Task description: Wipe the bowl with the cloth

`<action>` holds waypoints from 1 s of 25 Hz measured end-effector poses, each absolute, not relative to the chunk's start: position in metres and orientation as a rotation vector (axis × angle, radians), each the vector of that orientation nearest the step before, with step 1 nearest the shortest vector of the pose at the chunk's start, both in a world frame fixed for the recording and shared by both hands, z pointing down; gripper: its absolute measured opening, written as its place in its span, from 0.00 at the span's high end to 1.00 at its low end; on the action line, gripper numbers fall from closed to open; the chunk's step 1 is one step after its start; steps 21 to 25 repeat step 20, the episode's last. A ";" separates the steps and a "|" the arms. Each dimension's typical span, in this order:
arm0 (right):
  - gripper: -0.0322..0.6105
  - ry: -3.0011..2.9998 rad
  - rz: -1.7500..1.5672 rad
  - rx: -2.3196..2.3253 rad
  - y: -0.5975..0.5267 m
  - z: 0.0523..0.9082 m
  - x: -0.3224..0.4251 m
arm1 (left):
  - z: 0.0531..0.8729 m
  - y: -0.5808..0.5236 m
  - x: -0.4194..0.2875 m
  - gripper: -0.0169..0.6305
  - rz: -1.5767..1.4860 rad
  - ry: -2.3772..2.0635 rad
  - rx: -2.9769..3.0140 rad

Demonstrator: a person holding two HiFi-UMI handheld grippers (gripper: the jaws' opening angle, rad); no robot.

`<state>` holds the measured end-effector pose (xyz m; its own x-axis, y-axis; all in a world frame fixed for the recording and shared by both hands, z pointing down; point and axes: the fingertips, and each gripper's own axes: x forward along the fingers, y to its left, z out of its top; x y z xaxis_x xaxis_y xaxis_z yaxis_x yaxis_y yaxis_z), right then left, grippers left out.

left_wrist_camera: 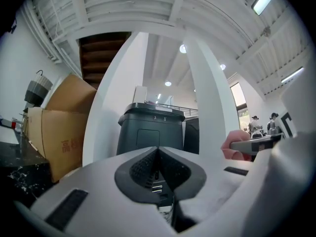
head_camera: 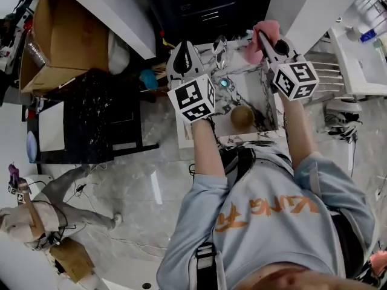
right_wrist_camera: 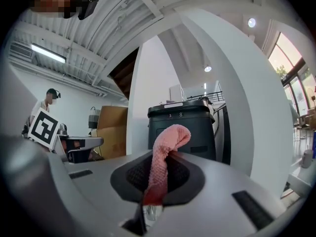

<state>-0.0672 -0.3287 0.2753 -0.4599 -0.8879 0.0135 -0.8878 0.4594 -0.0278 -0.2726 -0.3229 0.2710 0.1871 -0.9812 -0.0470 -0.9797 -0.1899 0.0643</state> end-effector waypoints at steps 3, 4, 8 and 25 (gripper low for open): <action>0.89 2.687 -0.045 -1.657 -0.327 0.280 -0.066 | 0.274 -0.322 -0.273 0.94 -0.133 -1.974 2.404; 0.89 2.687 -0.049 -1.666 -0.326 0.282 -0.065 | 0.275 -0.321 -0.272 0.94 -0.135 -1.965 2.413; 0.89 2.671 -0.050 -1.691 -0.324 0.286 -0.062 | 0.287 -0.319 -0.270 0.94 -0.083 -1.921 2.441; 0.89 2.672 -0.007 -1.687 -0.322 0.282 -0.071 | 0.285 -0.310 -0.269 0.94 -0.130 -1.857 2.486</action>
